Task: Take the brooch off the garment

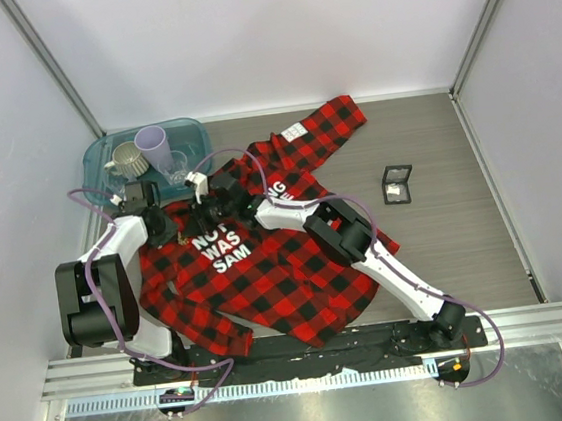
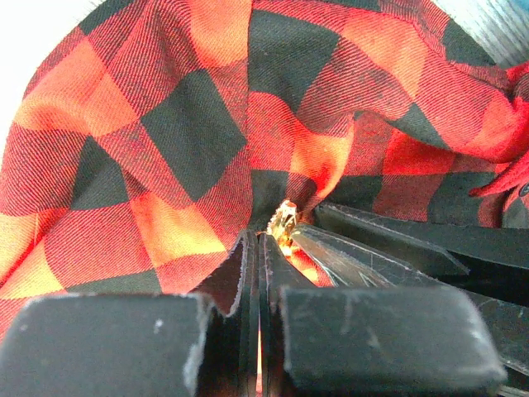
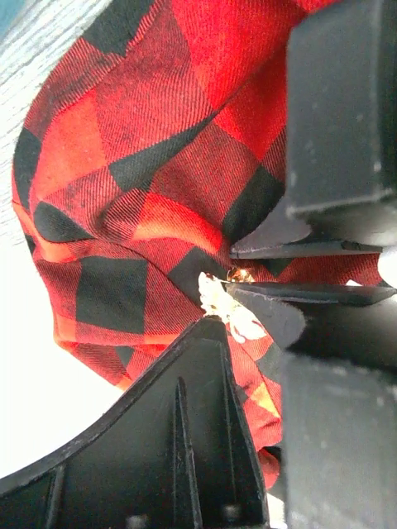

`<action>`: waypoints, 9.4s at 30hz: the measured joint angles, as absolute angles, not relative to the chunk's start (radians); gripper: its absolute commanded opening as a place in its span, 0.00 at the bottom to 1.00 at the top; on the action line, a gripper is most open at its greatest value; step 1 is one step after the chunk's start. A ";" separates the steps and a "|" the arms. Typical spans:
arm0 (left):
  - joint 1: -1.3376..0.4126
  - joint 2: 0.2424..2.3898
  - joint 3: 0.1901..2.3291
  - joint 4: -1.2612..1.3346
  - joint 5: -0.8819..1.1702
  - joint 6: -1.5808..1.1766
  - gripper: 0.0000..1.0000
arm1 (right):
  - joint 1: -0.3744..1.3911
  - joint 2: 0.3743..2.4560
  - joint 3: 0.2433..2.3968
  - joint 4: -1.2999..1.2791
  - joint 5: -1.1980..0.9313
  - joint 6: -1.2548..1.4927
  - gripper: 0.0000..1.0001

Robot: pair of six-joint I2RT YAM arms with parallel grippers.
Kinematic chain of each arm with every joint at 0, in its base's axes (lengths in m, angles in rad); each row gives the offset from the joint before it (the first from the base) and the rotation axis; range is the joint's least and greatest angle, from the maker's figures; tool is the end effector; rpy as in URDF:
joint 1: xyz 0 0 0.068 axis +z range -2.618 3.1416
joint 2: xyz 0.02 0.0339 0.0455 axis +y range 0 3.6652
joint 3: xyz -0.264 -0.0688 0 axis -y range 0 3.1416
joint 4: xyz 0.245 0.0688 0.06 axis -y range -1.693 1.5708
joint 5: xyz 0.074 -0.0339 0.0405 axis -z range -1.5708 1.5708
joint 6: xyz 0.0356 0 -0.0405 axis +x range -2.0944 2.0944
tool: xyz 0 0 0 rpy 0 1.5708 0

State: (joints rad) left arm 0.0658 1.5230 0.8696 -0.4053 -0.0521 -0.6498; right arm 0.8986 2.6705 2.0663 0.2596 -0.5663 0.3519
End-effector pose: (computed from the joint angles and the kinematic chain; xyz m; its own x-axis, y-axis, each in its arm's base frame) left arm 0.2913 0.0211 0.1804 -0.6374 -0.6475 -0.4176 -0.5988 0.7574 -0.2603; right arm 0.3518 0.4727 0.1084 -0.5335 -0.2032 -0.8211 -0.8425 0.2135 0.4946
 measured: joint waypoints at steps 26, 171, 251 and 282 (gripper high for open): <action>0.067 1.523 0.881 -0.439 -0.062 -0.648 0.00 | 0.928 2.655 2.096 0.183 -0.540 0.234 0.30; -0.395 1.389 0.831 0.273 1.058 -0.804 0.34 | 0.471 1.399 0.710 0.567 -0.904 0.787 0.01; -0.360 1.526 0.730 0.739 1.074 -1.201 0.00 | 0.529 1.150 0.670 0.219 -0.616 0.701 0.58; -0.360 1.452 0.731 0.535 1.040 -1.029 0.00 | 0.578 1.281 0.656 0.467 -0.599 0.789 0.30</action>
State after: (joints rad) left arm -0.3595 1.4521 0.7311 0.5350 1.0405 -1.0294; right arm 0.5777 1.2812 0.6556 0.4667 -0.5995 0.7895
